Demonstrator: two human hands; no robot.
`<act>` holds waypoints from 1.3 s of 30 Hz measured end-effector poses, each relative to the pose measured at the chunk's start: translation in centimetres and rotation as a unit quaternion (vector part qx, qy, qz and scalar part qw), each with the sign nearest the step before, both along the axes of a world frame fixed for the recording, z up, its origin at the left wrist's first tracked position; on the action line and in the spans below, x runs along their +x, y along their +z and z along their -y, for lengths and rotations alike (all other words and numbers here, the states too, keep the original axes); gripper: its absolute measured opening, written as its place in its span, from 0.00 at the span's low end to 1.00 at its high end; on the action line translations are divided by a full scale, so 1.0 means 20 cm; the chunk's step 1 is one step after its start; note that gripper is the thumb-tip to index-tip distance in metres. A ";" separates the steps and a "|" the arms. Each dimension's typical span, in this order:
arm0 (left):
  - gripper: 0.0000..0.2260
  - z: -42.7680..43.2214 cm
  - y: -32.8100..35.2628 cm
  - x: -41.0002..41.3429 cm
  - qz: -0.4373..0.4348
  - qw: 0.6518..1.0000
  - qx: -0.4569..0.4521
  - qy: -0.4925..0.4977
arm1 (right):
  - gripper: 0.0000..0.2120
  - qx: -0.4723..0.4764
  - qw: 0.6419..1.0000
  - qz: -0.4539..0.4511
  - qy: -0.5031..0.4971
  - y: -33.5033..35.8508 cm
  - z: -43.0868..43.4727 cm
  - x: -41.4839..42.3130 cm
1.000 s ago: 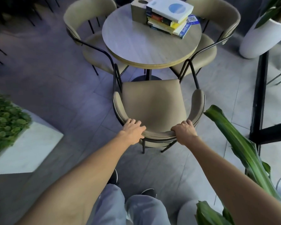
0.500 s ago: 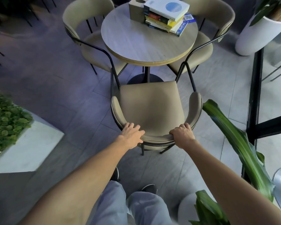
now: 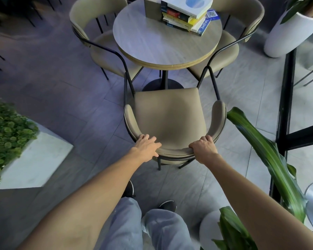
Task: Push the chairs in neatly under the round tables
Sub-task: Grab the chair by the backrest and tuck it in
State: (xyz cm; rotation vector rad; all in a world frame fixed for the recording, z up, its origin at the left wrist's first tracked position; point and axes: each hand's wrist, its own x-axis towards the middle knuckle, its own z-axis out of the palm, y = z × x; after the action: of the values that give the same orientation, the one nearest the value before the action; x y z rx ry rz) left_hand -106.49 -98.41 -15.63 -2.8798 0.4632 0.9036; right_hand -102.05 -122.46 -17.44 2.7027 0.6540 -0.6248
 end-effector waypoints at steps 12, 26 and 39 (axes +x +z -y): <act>0.19 -0.01 0.03 0.00 -0.014 1.000 0.005 -0.004 | 0.16 -0.014 1.000 -0.020 -0.008 0.02 -0.03 -0.02; 0.25 -0.01 0.13 0.08 -0.071 0.997 0.006 0.023 | 0.23 0.009 0.991 -0.131 -0.017 0.15 -0.04 0.05; 0.24 0.03 0.59 0.69 0.133 0.985 0.026 0.108 | 0.22 0.101 0.989 -0.082 -0.074 0.71 -0.06 0.66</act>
State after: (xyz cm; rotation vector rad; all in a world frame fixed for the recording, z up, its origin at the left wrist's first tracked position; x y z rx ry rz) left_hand -92.75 -99.00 -3.86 -2.9813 0.1024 0.5287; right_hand -88.80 -121.21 -3.31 2.9307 0.5874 -0.8707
